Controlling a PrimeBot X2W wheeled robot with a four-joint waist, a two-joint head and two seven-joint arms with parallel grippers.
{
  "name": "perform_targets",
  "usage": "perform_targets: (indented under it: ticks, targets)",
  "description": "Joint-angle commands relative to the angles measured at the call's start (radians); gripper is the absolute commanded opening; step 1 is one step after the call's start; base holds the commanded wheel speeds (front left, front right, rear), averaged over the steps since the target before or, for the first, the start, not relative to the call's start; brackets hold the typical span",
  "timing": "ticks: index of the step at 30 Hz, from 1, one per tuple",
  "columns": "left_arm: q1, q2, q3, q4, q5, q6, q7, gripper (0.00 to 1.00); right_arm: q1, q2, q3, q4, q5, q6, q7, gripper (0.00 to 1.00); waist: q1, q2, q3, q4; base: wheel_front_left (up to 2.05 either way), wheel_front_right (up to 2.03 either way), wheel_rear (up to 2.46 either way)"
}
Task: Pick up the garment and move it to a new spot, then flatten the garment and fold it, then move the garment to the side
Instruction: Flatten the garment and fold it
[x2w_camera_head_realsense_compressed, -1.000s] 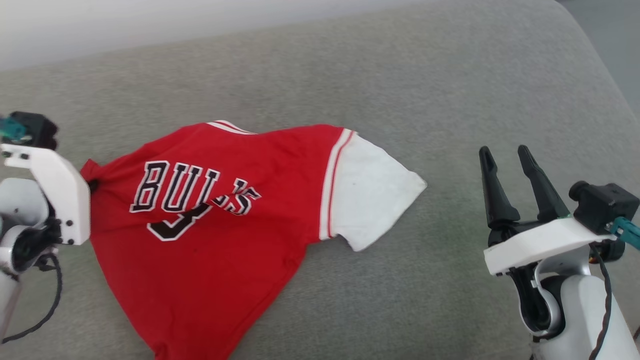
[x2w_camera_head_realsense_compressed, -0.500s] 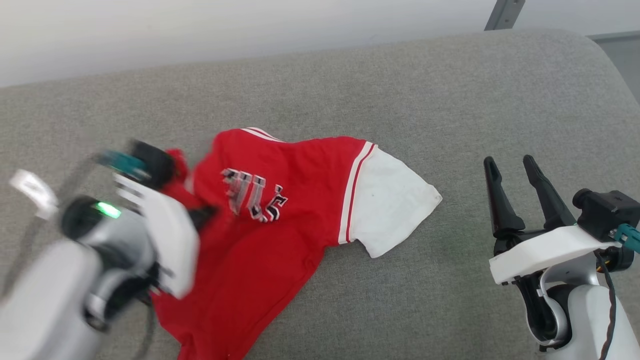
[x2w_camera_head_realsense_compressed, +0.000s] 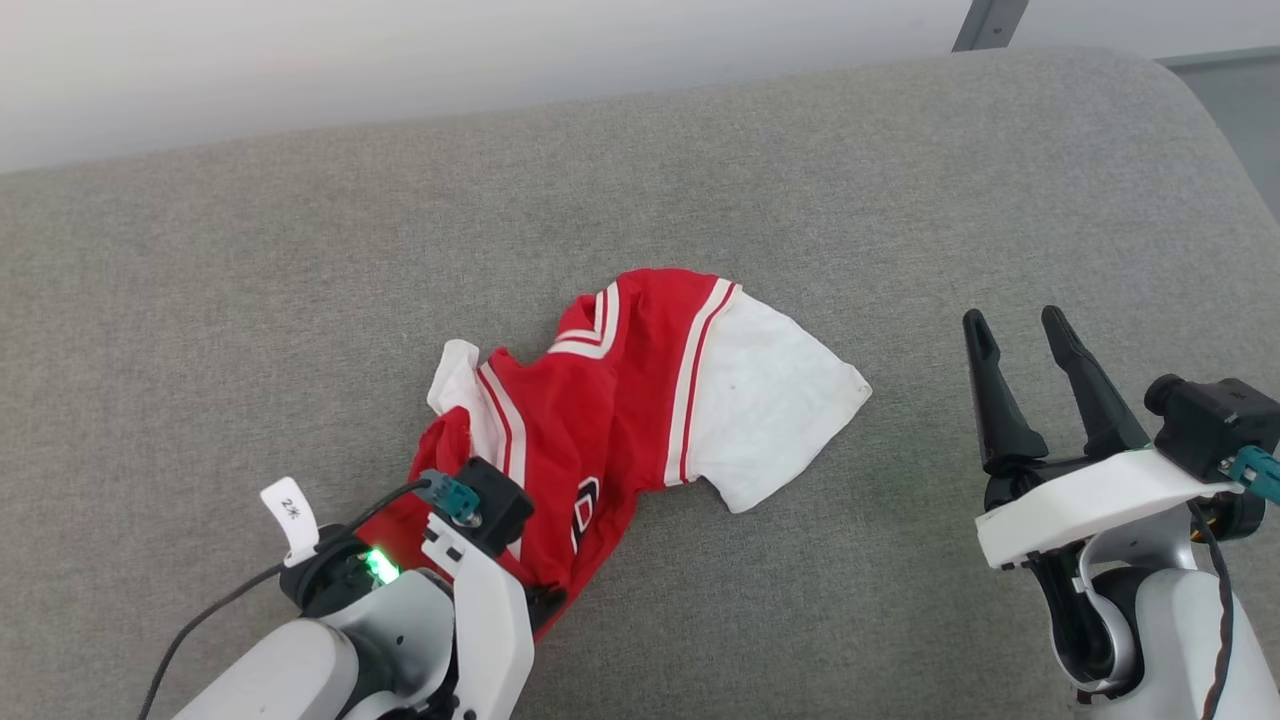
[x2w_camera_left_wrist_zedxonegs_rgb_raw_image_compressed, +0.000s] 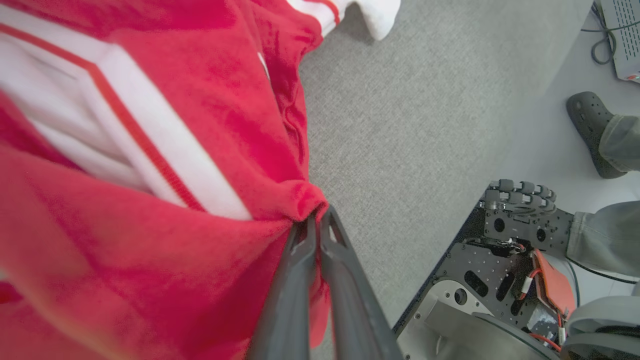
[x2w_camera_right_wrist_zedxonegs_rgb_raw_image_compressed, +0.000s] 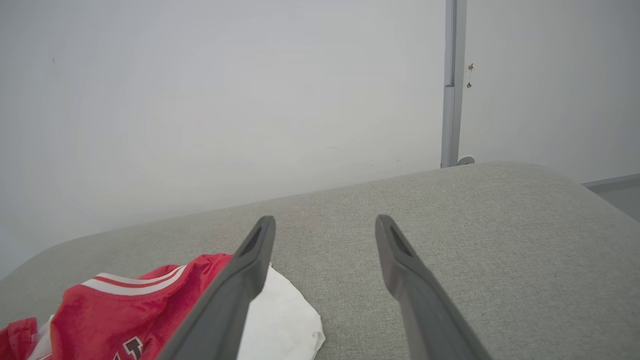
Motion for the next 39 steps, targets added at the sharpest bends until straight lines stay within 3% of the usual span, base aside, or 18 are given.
perform_targets:
  ticks: [1, 2, 3, 17, 27, 33, 39]
  targets:
    - [0.006, -0.006, -0.004, 0.014, 0.007, -0.008, -0.007, 0.58, 0.002, 0.000, 0.000, 0.000, 0.007, 0.000, 0.002, 1.00, 0.0000, 0.0000, 0.002, -0.001, 0.00, 0.00, 0.00]
    - [0.004, -0.007, -0.007, 0.020, 0.007, -0.009, -0.009, 0.87, 0.000, 0.000, 0.000, 0.000, 0.009, 0.000, 0.001, 1.00, 0.0000, 0.0000, 0.003, -0.002, 0.00, 0.00, 0.00]
    - [-0.004, -0.013, 0.004, 0.021, -0.009, -0.009, -0.016, 1.00, -0.002, 0.000, -0.001, 0.001, 0.010, 0.000, -0.003, 1.00, 0.0000, 0.0000, 0.004, -0.002, 0.00, 0.00, 0.00]
    - [-0.169, 0.099, 0.156, -0.067, -0.127, 0.056, 0.162, 1.00, -0.009, 0.000, 0.013, -0.003, 0.018, 0.000, -0.016, 1.00, 0.0000, 0.0000, 0.001, -0.031, 0.00, 0.00, 0.00]
    - [-0.322, 0.112, 0.193, 0.169, -0.135, 0.049, 0.226, 1.00, -0.034, 0.000, 0.067, 0.001, 0.034, 0.000, -0.049, 1.00, 0.0000, 0.0000, 0.039, -0.111, 0.00, 0.00, 0.00]
    - [-0.352, 0.083, 0.174, 0.299, -0.128, 0.065, 0.245, 1.00, -0.038, 0.000, 0.071, 0.010, 0.039, 0.000, -0.059, 1.00, 0.0000, 0.0000, 0.070, -0.148, 0.00, 0.00, 0.00]
    - [-0.351, 0.091, 0.123, 0.383, -0.076, 0.077, 0.276, 1.00, -0.041, 0.000, 0.067, 0.018, 0.041, 0.000, -0.069, 1.00, 0.0000, 0.0000, 0.088, -0.159, 0.00, 0.00, 0.00]
